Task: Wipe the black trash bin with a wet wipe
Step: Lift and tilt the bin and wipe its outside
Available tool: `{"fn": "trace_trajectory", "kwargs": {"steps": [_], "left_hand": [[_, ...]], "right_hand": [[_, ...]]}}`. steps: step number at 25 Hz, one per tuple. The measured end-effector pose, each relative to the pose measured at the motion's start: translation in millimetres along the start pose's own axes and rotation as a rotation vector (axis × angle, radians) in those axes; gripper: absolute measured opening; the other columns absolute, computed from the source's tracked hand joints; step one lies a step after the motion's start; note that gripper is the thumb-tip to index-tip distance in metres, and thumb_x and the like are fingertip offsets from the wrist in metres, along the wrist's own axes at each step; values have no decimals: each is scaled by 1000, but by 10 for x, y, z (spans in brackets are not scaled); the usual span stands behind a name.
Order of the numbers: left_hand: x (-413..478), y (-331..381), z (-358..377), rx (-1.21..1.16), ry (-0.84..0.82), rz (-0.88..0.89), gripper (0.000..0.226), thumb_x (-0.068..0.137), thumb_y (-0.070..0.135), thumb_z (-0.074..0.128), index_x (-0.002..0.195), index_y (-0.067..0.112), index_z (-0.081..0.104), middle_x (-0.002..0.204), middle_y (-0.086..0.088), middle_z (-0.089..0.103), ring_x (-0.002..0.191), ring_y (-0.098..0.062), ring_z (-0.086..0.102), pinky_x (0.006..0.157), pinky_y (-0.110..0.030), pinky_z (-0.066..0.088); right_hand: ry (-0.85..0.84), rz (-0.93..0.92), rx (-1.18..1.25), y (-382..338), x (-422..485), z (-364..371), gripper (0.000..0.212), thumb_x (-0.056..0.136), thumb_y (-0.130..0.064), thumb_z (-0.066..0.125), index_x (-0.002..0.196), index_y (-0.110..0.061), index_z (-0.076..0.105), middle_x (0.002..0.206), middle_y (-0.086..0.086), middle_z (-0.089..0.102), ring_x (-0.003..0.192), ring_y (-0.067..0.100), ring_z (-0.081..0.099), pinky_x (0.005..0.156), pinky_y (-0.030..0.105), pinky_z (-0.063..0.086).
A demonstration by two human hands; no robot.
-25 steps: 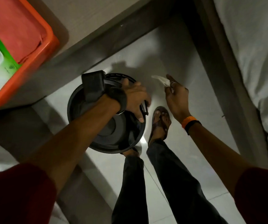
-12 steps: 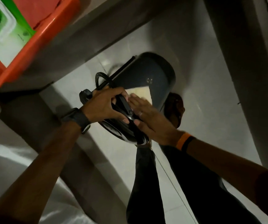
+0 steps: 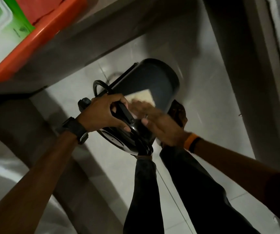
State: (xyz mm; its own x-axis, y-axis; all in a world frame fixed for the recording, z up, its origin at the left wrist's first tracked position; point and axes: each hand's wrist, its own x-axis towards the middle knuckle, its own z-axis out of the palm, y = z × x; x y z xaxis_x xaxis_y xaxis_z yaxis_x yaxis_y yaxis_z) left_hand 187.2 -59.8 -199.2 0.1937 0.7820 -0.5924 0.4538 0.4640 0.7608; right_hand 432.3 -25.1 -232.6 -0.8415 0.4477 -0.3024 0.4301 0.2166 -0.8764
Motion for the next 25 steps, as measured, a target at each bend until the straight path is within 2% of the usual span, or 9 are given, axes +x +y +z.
{"fn": "trace_trajectory", "kwargs": {"steps": [3,4,9,13,15,17,19,21,25], "left_hand": [[3,-17,-13,-91,53,-32,53,50,36,95,91,28,61,78,28,64,67,4,57,60,-6,49],[20,-10,-39,-131,74,-43,53,48,39,93,91,29,62,79,25,65,69,4,59,62,-6,50],[84,-4,-121,-213,59,-77,50,44,32,92,86,29,65,75,14,64,67,2,58,64,-11,50],[157,-54,-116,-266,217,-89,60,51,28,91,105,25,63,79,8,65,71,1,62,69,-10,53],[197,-87,-132,-344,349,-96,58,62,25,88,115,20,64,76,10,68,72,2,65,73,-8,54],[216,-127,-140,-454,485,-111,47,77,16,82,121,17,65,75,13,72,75,2,67,76,-10,55],[231,-176,-155,-550,577,-139,40,88,11,74,127,13,63,88,9,74,83,-1,70,83,-13,56],[253,-220,-199,-586,600,-162,38,93,16,70,130,16,62,101,0,72,93,-4,70,90,-16,55],[411,-141,-158,-250,721,-80,33,95,37,63,124,22,65,94,9,68,91,-1,65,89,-20,53]], "right_hand": [[284,577,208,321,338,-461,50,110,-23,33,159,-15,26,169,3,19,159,17,15,130,43,12],[315,647,286,359,337,-475,49,110,-25,32,159,-17,27,169,1,19,158,15,15,130,43,12],[66,136,316,89,-276,129,45,110,-38,28,154,-35,37,165,-15,28,157,5,19,130,30,11],[371,767,505,603,37,-327,52,107,-44,31,157,-30,31,168,-4,25,157,15,21,129,45,17],[354,774,474,624,88,-380,55,107,-47,28,159,-31,26,169,-6,19,158,16,15,130,46,14],[323,566,525,322,40,-228,55,103,-56,30,155,-41,30,167,-12,25,157,12,18,129,48,13],[218,358,500,46,-54,-86,46,104,-56,27,150,-52,34,164,-23,26,158,7,15,127,54,4],[178,277,441,104,85,-180,46,108,-47,25,152,-45,35,165,-19,28,158,11,16,127,51,7],[295,733,352,538,607,-611,50,110,-37,26,155,-19,38,163,5,36,152,24,33,127,38,22]]}}
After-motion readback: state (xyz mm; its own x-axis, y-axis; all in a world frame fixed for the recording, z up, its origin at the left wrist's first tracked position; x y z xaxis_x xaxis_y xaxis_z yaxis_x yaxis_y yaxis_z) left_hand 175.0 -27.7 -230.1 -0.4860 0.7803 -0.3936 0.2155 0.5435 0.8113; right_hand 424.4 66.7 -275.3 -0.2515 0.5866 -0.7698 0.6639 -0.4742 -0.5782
